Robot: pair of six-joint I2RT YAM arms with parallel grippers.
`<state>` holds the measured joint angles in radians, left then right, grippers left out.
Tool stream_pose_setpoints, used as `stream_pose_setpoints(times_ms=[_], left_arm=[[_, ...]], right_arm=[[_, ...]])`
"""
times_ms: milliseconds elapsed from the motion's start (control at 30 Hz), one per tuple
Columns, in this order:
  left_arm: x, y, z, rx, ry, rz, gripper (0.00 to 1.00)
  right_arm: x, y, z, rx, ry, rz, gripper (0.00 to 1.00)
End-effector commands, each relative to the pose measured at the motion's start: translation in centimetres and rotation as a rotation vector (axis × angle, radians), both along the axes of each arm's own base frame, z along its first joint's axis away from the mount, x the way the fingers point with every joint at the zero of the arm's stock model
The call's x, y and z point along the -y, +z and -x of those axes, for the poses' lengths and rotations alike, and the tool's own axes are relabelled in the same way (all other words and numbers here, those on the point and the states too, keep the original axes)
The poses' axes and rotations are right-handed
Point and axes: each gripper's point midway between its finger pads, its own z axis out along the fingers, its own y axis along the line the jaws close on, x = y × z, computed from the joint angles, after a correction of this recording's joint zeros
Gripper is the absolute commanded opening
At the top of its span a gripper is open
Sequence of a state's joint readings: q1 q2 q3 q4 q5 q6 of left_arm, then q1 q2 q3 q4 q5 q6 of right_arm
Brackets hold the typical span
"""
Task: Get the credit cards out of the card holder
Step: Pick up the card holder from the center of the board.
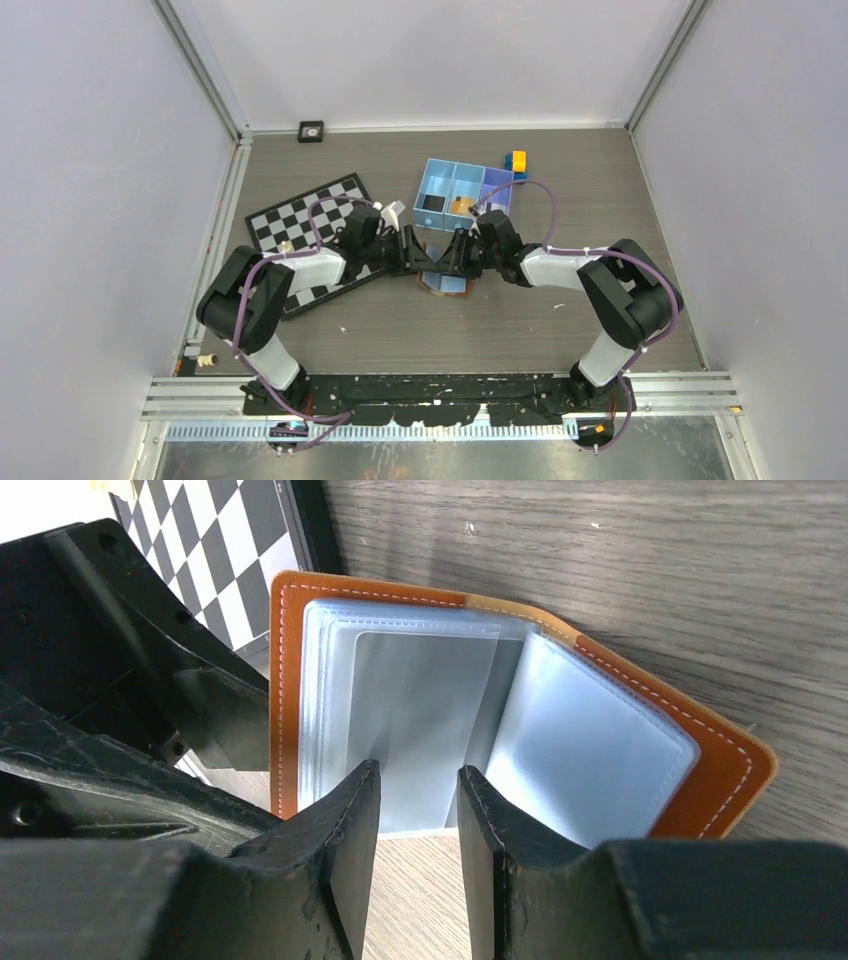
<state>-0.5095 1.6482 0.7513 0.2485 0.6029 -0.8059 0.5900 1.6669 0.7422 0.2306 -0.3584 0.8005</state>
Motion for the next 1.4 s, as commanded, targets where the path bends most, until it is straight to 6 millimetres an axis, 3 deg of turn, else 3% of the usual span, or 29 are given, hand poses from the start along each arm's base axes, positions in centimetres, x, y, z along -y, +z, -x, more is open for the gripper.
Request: stream_pose_setpoints(times_ms=[0,400,633,800,1033,1200,1367], left_arm=[[0.8,3.1,-0.2,0.084,-0.031,0.09,0.47],[0.7,3.1,-0.4,0.067,-0.02,0.118,0.3],[0.5,3.0,-0.6,0.059,-0.007,0.113,0.33],[0.4,2.4,-0.7,0.036,0.002,0.11,0.22],[0.2,2.0,-0.9,0.006,0.01,0.127,0.11],[0.2,2.3,-0.8,0.009,0.007,0.133,0.19],[0.3,2.3,-0.8,0.013,0.004,0.136,0.16]], right_arm=[[-1.1,1.9,-0.4,0.049,0.018,-0.07,0.4],[-1.4,2.5,-0.4,0.051,0.002,-0.12,0.63],[-0.9,3.0,-0.6,0.043,-0.032,-0.175,0.66],[-1.2,3.6,-0.7,0.037,-0.031,-0.237,0.72],[-0.6,3.8,-1.2,0.029,-0.063,-0.274,0.74],[-0.2,3.7,-1.5,0.025,-0.081,-0.274,0.74],[-0.2,3.1,-1.6,0.005,-0.08,-0.266,0.7]])
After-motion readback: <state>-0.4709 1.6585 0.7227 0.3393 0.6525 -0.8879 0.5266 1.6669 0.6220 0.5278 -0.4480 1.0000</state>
